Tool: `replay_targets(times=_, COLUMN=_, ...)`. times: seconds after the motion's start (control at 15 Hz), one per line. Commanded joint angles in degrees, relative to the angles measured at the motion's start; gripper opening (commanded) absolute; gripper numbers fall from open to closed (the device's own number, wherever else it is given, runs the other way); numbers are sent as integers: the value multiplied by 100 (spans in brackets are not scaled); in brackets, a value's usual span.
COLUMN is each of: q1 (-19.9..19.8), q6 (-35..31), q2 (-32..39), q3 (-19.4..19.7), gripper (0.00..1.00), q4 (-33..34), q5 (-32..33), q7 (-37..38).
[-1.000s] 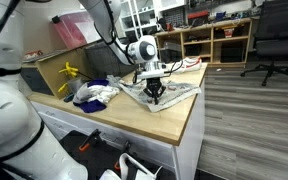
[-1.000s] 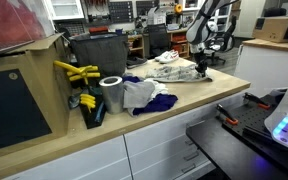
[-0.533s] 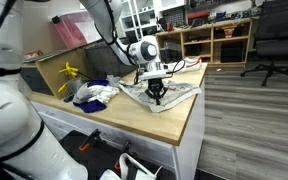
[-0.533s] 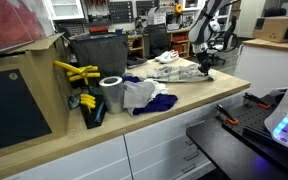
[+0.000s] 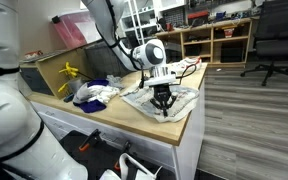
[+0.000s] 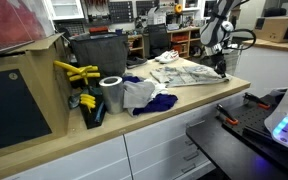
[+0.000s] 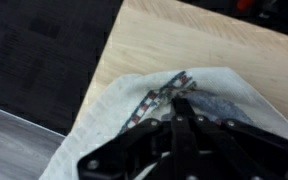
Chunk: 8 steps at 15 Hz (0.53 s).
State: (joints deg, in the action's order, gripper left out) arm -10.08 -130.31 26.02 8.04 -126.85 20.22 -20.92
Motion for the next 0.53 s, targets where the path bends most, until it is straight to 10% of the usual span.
replay_targets(times=0.0, q1=-120, q6=103, q2=-222, q3=225, gripper=0, q4=-413, q5=412, q7=-170)
replay_targets(times=0.2, q1=-204, q6=78, q2=-310, q3=329, gripper=0, q4=-538, q5=631, q7=-164)
replay_targets(times=0.47, q1=-277, q6=-54, q2=-462, q3=303, gripper=42, q4=-546, q5=642, q7=-194)
